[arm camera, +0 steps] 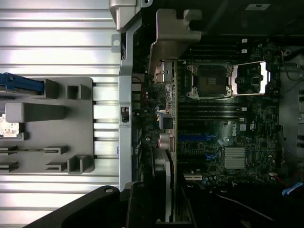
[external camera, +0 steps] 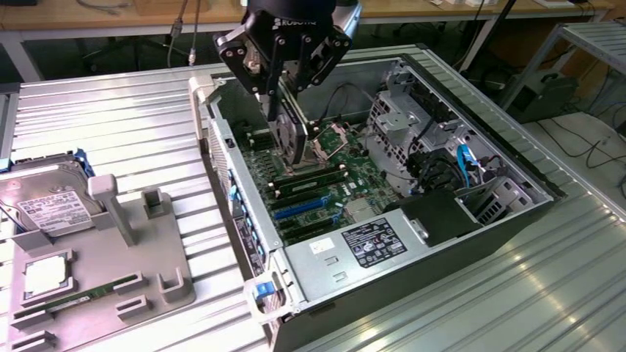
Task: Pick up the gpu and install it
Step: 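Pick up the gpu and move the gpu toward the slot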
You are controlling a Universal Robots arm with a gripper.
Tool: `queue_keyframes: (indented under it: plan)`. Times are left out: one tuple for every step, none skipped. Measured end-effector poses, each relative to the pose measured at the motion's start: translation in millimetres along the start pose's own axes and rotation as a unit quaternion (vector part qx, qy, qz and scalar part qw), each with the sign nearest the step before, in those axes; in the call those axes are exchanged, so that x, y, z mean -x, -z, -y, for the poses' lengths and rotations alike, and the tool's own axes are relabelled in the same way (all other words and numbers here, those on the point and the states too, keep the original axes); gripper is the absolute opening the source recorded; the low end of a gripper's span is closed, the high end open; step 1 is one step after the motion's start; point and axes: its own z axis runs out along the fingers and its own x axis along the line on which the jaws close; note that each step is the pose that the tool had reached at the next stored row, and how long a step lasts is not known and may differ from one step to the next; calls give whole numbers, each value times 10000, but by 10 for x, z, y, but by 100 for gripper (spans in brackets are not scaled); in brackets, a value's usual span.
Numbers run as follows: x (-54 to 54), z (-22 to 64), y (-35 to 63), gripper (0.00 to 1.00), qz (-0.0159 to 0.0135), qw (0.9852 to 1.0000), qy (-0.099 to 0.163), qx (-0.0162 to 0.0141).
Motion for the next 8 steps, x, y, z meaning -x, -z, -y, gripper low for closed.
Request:
queue_keyframes:
  plan:
    - [19, 0, 0, 28, 0, 10000, 0, 0]
    - [37, 0, 0, 28, 0, 10000, 0, 0]
    - [57, 1, 0, 28, 0, 10000, 0, 0]
    - [74, 1, 0, 28, 0, 10000, 0, 0]
    - [91, 1, 0, 28, 0, 10000, 0, 0]
    - [108, 1, 0, 28, 0, 10000, 0, 0]
    - [123, 1, 0, 28, 0, 10000, 0, 0]
    - [138, 1, 0, 28, 0, 10000, 0, 0]
